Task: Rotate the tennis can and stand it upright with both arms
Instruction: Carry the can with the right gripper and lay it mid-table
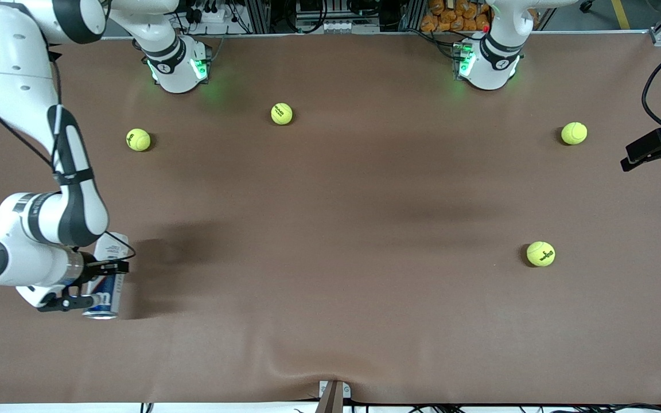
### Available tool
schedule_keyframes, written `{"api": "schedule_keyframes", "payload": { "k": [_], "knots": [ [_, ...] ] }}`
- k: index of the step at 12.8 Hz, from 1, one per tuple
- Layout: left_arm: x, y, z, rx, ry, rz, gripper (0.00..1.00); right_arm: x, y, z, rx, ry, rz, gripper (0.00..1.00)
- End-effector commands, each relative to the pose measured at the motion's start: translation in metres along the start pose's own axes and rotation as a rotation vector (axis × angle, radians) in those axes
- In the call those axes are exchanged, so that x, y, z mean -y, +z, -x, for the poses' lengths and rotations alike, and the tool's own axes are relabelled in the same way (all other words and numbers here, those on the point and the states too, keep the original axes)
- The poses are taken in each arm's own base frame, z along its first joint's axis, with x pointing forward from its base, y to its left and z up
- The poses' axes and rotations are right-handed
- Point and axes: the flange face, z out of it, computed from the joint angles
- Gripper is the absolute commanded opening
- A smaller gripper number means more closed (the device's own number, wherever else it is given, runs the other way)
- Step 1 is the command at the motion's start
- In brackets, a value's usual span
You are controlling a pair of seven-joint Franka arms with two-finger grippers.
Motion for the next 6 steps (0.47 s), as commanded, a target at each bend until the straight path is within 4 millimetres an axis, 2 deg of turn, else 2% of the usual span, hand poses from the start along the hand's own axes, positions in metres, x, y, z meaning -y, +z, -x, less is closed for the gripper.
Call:
{"api": "schedule_keyframes", "payload": {
  "k": [1, 3, 6],
  "knots": [
    [0.001, -0.007, 0.005, 0.0, 0.01, 0.008, 1.0, 0.092, -0.026, -0.014, 0.0, -0.16, 0.078, 0.66],
    [-0.002, -0.008, 0.005, -0.001, 0.013, 0.008, 1.0, 0.168, -0.04, -0.013, -0.021, -0.277, 0.095, 0.66],
    [0.0, -0.005, 0.003, 0.003, 0.004, 0.017, 1.0, 0.283, -0.041, 0.002, -0.031, -0.558, 0.12, 0.67]
  ]
}}
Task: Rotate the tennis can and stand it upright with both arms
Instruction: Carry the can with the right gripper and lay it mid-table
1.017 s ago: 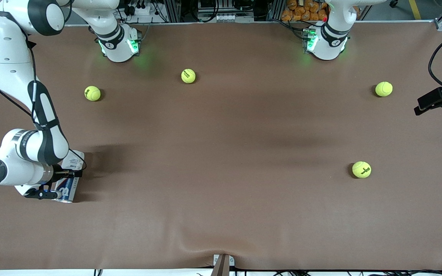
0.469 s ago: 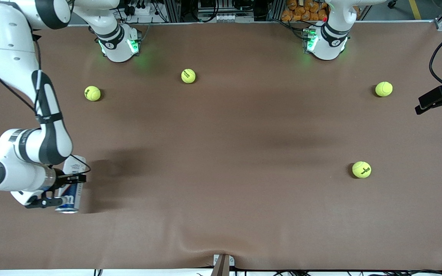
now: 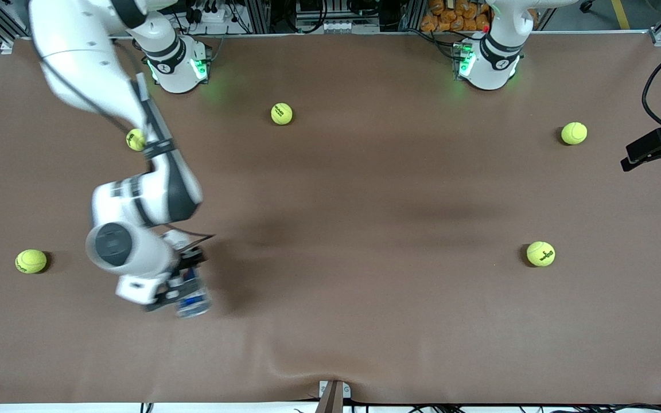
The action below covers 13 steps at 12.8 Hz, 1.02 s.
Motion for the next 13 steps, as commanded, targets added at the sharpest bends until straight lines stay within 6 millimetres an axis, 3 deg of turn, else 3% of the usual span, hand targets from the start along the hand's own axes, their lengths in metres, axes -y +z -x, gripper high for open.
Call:
{"api": "schedule_keyframes", "payload": {
  "k": [1, 4, 6, 10, 13],
  "knots": [
    [-0.001, -0.003, 0.002, 0.005, -0.001, 0.01, 1.0, 0.079, -0.019, -0.017, -0.01, -0.188, 0.052, 0.67],
    [-0.005, 0.0, 0.001, 0.008, 0.005, 0.01, 1.0, 0.16, -0.025, -0.03, -0.044, -0.303, 0.072, 0.69],
    [-0.008, 0.001, 0.0, 0.008, 0.008, 0.015, 1.0, 0.185, -0.024, -0.037, -0.094, -0.36, 0.113, 0.72],
    [-0.008, 0.0, 0.0, 0.005, 0.007, 0.016, 1.0, 0.262, -0.014, -0.048, -0.176, -0.679, 0.259, 0.74],
    [-0.007, 0.006, -0.003, 0.013, 0.008, 0.01, 1.0, 0.277, 0.006, -0.052, -0.184, -0.858, 0.289, 0.75]
  ]
}}
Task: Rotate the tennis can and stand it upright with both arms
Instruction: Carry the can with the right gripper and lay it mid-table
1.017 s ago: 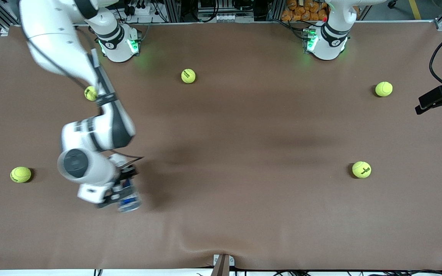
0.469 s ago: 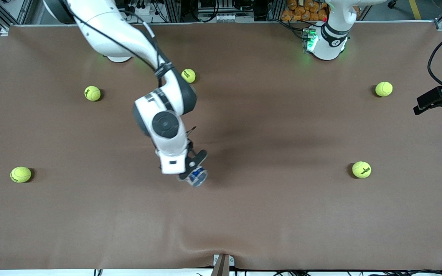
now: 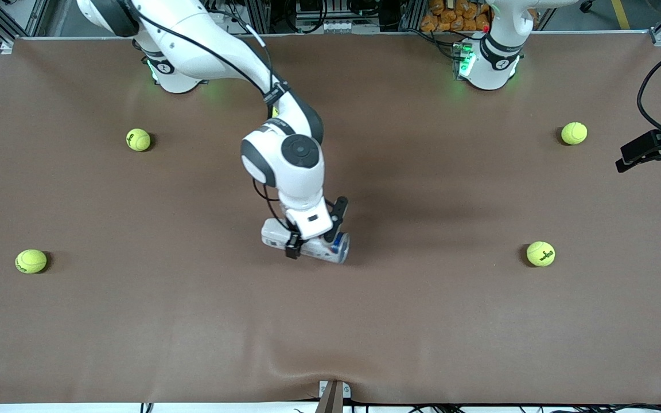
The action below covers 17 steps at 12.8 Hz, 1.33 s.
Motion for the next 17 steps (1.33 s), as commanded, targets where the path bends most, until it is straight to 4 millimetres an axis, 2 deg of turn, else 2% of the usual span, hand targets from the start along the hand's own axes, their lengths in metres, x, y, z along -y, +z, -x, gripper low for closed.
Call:
{"api": "schedule_keyframes", "payload": {
  "k": [1, 3, 5, 7, 8, 9, 12, 15, 16, 17],
  "knots": [
    [-0.001, 0.001, -0.001, 0.005, -0.003, 0.007, 1.0, 0.012, 0.023, -0.007, 0.007, -0.145, 0.025, 0.8],
    [0.005, 0.0, -0.003, -0.006, -0.009, 0.007, 1.0, 0.047, 0.048, -0.024, 0.052, -0.244, 0.044, 0.82],
    [0.003, 0.001, -0.003, -0.004, -0.009, 0.007, 1.0, 0.066, 0.065, -0.031, 0.088, -0.304, 0.072, 0.82],
    [0.002, 0.002, -0.002, 0.0, -0.007, 0.007, 1.0, 0.069, 0.081, -0.03, 0.07, -0.306, 0.071, 0.84],
    [0.004, 0.003, -0.002, 0.005, -0.004, 0.006, 1.0, 0.069, 0.089, -0.027, 0.059, -0.294, 0.071, 1.0],
    [0.004, 0.005, -0.002, 0.01, -0.006, 0.007, 1.0, 0.069, 0.091, -0.024, 0.058, -0.275, 0.069, 1.0],
    [0.006, 0.005, -0.002, 0.013, -0.006, 0.007, 1.0, 0.065, 0.077, -0.026, 0.052, -0.267, 0.08, 1.0],
    [-0.001, 0.01, -0.003, 0.023, 0.003, 0.013, 1.0, 0.055, 0.029, -0.027, 0.069, -0.215, 0.078, 1.0],
    [-0.004, 0.014, -0.005, 0.03, 0.009, 0.018, 1.0, 0.056, 0.01, -0.026, 0.093, -0.176, 0.072, 1.0],
    [-0.006, 0.015, -0.005, 0.031, 0.013, 0.021, 1.0, 0.064, -0.01, -0.031, 0.103, -0.139, 0.069, 1.0]
  ]
}}
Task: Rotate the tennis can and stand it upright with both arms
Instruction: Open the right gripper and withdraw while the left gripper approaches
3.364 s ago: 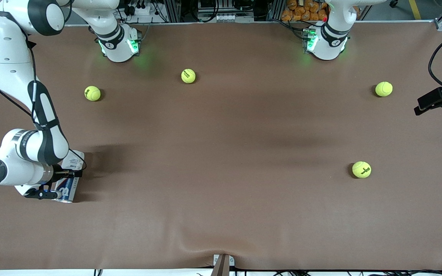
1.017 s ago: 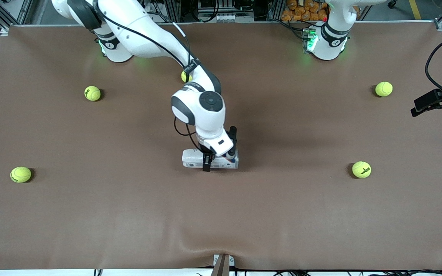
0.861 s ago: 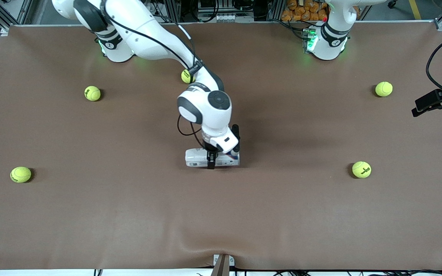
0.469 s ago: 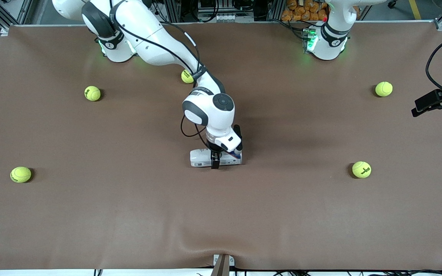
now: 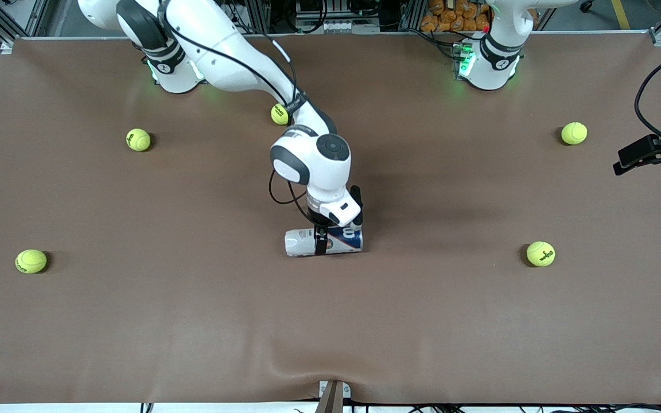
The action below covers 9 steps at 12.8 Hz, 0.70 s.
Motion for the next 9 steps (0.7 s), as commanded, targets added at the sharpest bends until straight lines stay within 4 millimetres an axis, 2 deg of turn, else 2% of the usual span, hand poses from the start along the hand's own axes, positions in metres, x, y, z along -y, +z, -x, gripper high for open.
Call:
{"api": "schedule_keyframes", "payload": {
  "k": [1, 3, 4, 7, 9],
  "knots": [
    [-0.009, 0.005, -0.004, 0.012, 0.015, 0.049, 1.0, 0.005, -0.06, 0.001, 0.026, 0.104, 0.002, 1.0],
    [-0.019, 0.024, -0.016, 0.041, 0.006, 0.146, 1.0, -0.016, -0.094, 0.018, 0.016, 0.169, 0.018, 1.0],
    [-0.025, 0.036, -0.021, 0.061, 0.003, 0.193, 1.0, -0.033, -0.112, 0.038, 0.02, 0.21, 0.016, 1.0],
    [-0.04, 0.073, -0.042, 0.116, -0.039, 0.41, 1.0, -0.087, -0.16, 0.123, 0.071, 0.366, -0.028, 1.0],
    [-0.044, 0.103, -0.056, 0.16, -0.08, 0.546, 1.0, -0.122, -0.168, 0.193, 0.08, 0.51, -0.115, 1.0]
  ]
}}
